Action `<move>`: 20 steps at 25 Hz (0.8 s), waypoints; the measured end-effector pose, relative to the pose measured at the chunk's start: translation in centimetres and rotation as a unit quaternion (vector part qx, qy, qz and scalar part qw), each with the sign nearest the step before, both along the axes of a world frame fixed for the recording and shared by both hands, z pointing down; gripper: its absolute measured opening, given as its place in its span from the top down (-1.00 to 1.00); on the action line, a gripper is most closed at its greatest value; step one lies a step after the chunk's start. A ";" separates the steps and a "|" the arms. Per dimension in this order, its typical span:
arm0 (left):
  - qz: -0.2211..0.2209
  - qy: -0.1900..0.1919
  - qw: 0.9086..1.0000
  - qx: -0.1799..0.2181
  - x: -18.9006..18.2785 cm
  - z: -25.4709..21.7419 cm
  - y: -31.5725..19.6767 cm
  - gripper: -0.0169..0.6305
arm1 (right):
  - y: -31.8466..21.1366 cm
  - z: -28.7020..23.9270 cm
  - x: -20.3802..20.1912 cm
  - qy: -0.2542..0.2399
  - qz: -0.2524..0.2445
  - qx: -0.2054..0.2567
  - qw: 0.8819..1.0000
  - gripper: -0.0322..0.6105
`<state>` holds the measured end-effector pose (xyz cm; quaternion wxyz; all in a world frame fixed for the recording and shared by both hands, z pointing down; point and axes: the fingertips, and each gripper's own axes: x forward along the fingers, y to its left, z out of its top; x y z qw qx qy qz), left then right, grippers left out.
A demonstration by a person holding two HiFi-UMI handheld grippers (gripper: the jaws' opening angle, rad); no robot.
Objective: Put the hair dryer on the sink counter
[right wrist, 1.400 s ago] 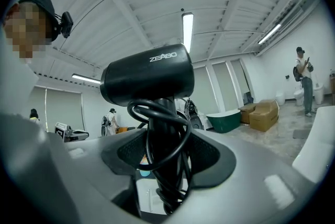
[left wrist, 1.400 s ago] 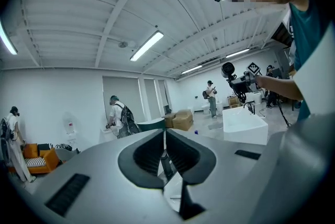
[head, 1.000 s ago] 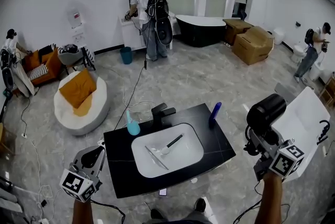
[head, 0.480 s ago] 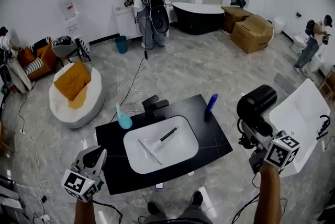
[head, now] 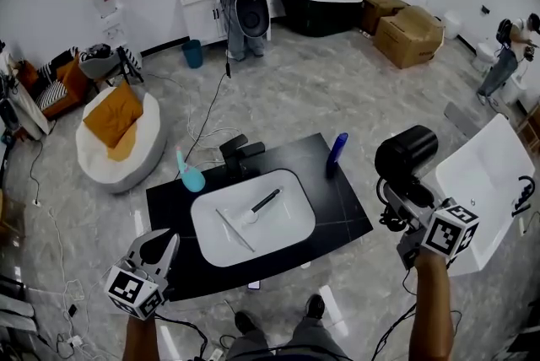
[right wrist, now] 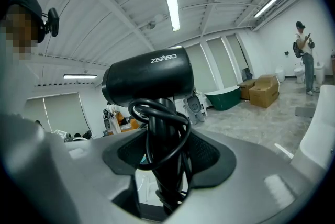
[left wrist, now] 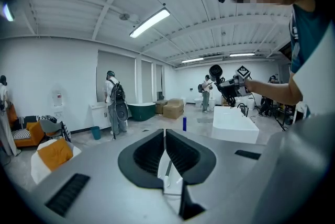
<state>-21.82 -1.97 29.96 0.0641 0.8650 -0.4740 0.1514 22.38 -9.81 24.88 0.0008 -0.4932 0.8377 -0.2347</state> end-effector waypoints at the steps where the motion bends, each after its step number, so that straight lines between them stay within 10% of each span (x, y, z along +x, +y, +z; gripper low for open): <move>1: -0.001 0.001 1.000 -0.003 0.2 0.3 0.2 0.89 | 0.0 0.4 0.3 -0.001 0.000 -0.002 1.000 0.10; 20: -0.010 0.079 0.995 -0.065 3.2 5.3 1.3 0.90 | -0.3 5.6 2.2 -0.028 0.002 -0.045 0.999 0.10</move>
